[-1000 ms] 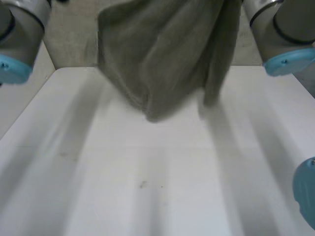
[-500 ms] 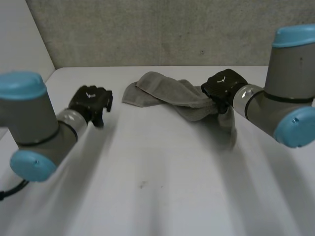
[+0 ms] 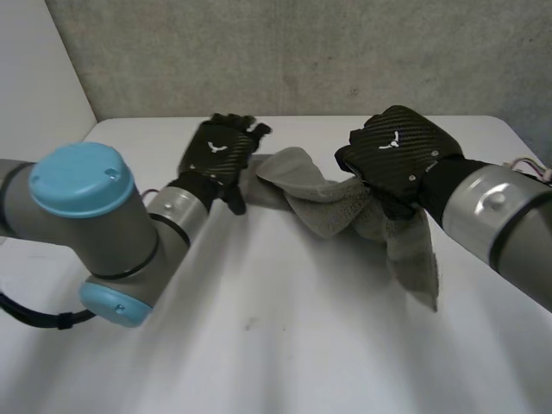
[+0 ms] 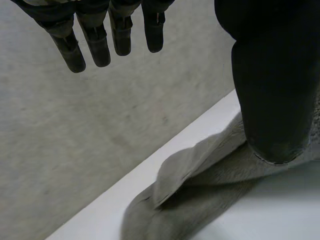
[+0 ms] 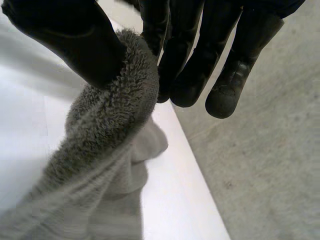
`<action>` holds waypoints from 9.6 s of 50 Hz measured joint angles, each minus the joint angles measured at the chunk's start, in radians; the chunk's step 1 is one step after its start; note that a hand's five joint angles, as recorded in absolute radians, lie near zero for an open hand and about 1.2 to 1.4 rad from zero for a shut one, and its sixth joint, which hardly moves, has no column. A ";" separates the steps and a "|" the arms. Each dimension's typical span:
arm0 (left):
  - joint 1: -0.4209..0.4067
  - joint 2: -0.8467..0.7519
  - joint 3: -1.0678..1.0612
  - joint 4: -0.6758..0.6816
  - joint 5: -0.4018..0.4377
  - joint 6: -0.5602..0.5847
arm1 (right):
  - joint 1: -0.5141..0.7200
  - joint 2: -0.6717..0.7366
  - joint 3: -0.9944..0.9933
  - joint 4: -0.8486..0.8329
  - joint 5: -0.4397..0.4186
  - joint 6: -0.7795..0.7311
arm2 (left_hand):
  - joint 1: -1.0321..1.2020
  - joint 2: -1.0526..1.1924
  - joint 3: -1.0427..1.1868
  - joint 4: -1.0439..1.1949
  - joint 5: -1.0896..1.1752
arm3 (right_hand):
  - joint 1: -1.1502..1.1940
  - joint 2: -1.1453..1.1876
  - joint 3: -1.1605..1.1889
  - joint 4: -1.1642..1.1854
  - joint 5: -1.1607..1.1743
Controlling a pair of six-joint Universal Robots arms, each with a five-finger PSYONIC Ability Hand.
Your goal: Fold the towel.
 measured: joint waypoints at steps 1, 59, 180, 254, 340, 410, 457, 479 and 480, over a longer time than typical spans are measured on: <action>-0.003 -0.004 0.002 0.000 0.004 -0.005 | 0.001 -0.012 0.008 0.000 -0.001 -0.001 | 0.000 0.001 0.000 0.000 0.000 | 0.000 0.000 0.000 0.000 0.000; -0.001 -0.202 0.192 -0.020 0.115 -0.226 | 0.011 -0.366 0.166 0.009 -0.007 -0.030 | 0.973 0.990 0.989 0.988 0.975 | 0.000 0.000 0.000 0.000 0.000; 0.167 -0.033 -0.150 -0.212 0.074 0.401 | -0.110 0.440 0.022 -0.188 0.069 0.108 | 0.989 0.994 0.994 0.995 0.985 | -0.979 -0.974 -0.962 -0.961 -1.013; 0.174 0.085 -0.084 -0.234 0.069 0.252 | -0.375 0.526 0.079 -0.284 -0.021 0.151 | 0.989 0.994 0.994 0.995 0.985 | -0.841 -0.822 -0.824 -0.837 -0.855; 0.174 0.062 -0.103 -0.233 0.072 0.253 | -0.404 0.650 -0.109 -0.170 -0.078 0.174 | 0.989 0.994 0.994 0.995 0.985 | -0.626 -0.632 -0.623 -0.631 -0.664; 0.173 0.017 -0.145 -0.222 0.070 0.253 | -0.419 0.445 -0.098 -0.132 -0.065 0.237 | 0.673 0.682 0.684 0.682 0.676 | -0.009 -0.016 -0.006 0.001 -0.018; 0.179 0.047 -0.311 -0.130 -0.113 0.234 | -0.658 0.383 -0.040 -0.108 -0.080 0.246 | 0.833 0.840 0.839 0.841 0.833 | -0.009 -0.016 -0.006 0.001 -0.018; 0.224 0.370 -0.428 -0.326 -0.024 0.414 | -0.695 0.204 0.182 0.042 -0.088 -0.033 | 0.962 0.994 0.992 0.993 0.976 | -0.009 -0.016 -0.006 0.001 -0.018; 0.226 0.393 -0.435 -0.350 -0.021 0.432 | -0.705 0.187 0.199 0.061 -0.088 -0.061 | 0.964 0.994 0.992 0.993 0.977 | -0.009 -0.016 -0.006 0.001 -0.018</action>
